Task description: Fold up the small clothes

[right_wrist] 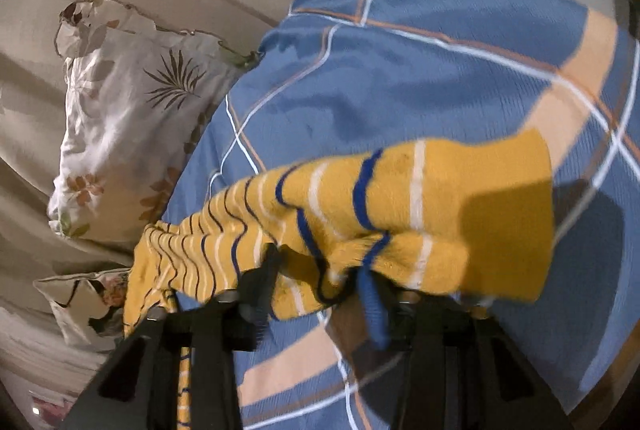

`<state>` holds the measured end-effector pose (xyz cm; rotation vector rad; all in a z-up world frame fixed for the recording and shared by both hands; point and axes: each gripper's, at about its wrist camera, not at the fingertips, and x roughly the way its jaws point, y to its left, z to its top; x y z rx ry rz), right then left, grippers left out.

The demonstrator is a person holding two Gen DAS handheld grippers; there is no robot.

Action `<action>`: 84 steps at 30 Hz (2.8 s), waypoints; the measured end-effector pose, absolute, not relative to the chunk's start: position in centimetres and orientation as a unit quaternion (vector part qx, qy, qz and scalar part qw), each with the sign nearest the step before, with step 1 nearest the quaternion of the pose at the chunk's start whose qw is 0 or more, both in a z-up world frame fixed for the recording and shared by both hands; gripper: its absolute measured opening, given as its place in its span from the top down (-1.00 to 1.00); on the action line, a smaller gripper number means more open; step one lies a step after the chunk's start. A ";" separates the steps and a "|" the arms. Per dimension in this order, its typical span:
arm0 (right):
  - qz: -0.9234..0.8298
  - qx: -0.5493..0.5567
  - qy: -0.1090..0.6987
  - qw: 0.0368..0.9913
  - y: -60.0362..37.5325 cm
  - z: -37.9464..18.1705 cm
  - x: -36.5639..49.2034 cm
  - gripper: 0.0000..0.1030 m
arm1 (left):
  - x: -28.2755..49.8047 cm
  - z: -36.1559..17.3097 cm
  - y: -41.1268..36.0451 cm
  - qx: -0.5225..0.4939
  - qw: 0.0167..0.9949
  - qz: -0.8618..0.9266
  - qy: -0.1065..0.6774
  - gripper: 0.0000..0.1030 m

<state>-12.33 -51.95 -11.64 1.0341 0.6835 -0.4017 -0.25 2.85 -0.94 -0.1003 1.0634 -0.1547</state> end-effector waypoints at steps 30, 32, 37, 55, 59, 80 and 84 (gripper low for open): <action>0.106 0.113 0.391 0.907 -13.1 1.0 14.6 0.88 | 7.8 -3.6 20.6 -0.077 0.851 -0.010 0.520 0.36; 0.123 0.083 0.413 0.899 -9.1 -1.2 16.2 0.88 | 8.2 -3.9 22.2 -0.082 0.847 -0.009 0.525 0.36; 0.150 0.004 0.461 0.875 -0.7 -6.6 18.0 0.79 | 9.0 -5.2 24.8 -0.093 0.836 -0.014 0.541 0.36; 0.088 0.122 0.442 0.884 -10.0 -1.3 14.9 -0.19 | 12.2 -5.0 25.2 -0.105 0.836 -0.075 0.534 0.36; 0.038 0.147 0.457 0.877 -12.9 -2.0 15.3 -0.19 | 14.0 -4.2 21.4 -0.096 0.832 -0.140 0.529 0.32; -0.091 0.264 0.452 0.847 -22.0 -5.5 7.2 -0.19 | 28.1 -8.1 7.3 -0.044 0.799 -0.204 0.563 0.86; -0.090 0.254 0.449 0.852 -22.2 -5.2 8.5 -0.19 | 30.2 -8.4 11.9 -0.113 0.797 -0.166 0.570 0.85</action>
